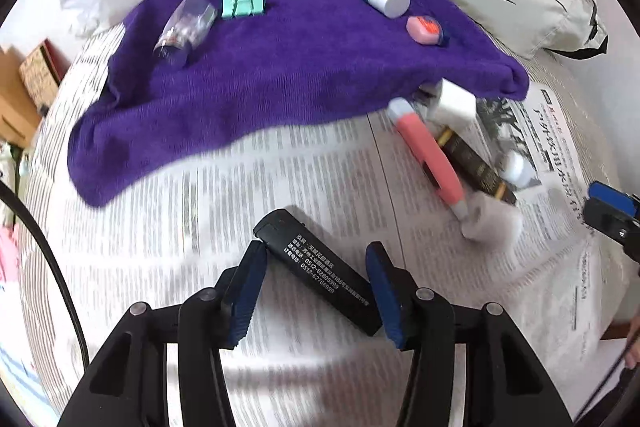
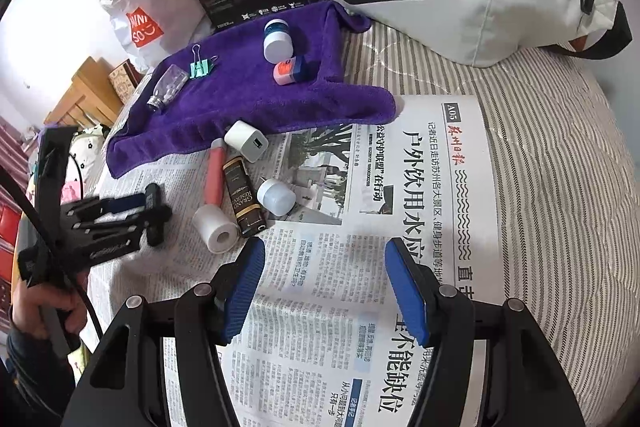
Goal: Organize rigid objects
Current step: 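Lower the left gripper onto the black marker and grasp it, then lift the black marker with the left gripper while the right grasps the small white jar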
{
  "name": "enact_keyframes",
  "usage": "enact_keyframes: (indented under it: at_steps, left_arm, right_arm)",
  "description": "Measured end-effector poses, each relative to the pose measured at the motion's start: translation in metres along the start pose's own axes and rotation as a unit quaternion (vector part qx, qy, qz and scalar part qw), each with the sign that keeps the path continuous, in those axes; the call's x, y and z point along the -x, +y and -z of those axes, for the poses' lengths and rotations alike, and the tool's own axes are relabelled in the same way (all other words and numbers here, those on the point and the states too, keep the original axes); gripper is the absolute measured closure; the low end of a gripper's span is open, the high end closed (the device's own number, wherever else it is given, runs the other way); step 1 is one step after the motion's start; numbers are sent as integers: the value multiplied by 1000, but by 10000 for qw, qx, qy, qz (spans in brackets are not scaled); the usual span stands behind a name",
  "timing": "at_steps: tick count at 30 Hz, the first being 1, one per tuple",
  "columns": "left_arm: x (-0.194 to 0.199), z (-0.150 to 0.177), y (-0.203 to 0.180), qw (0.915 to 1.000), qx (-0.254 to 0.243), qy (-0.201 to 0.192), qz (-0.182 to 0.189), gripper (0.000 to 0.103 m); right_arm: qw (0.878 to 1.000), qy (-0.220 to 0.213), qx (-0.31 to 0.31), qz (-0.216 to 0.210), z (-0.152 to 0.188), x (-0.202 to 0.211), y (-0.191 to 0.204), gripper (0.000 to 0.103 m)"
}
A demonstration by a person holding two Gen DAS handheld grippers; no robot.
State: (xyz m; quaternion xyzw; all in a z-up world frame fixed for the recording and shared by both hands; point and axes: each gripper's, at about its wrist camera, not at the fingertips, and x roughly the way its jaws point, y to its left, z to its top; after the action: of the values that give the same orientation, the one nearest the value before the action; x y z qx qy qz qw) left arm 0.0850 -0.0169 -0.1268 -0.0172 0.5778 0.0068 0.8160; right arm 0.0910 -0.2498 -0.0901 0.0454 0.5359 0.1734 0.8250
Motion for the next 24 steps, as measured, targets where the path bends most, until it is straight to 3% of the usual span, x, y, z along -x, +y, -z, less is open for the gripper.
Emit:
enact_keyframes:
  at_steps: [4, 8, 10, 14, 18, 24]
  left_arm:
    - [4, 9, -5, 10000, 38, -14, -47, 53]
    - [0, -1, -9, 9986, -264, -393, 232, 74]
    - [-3, -11, -12, 9969, -481, -520, 347, 78]
    - [-5, -27, -14, 9971, -584, -360, 342, 78]
    - [-3, -14, -14, 9978, -639, -151, 133, 72]
    - [1, 3, -19, 9979, -613, -189, 29, 66]
  right_arm:
    - [9999, 76, 105, 5, 0, -5, 5, 41]
    - [9998, 129, 163, 1, 1, -9, 10, 41]
    - [9997, 142, 195, -8, 1, -9, 12, 41]
    - [9996, 169, 244, 8, 2, -10, 15, 41]
    - [9994, 172, 299, 46, 3, -8, 16, 41]
    - [9994, 191, 284, 92, 2, -11, 14, 41]
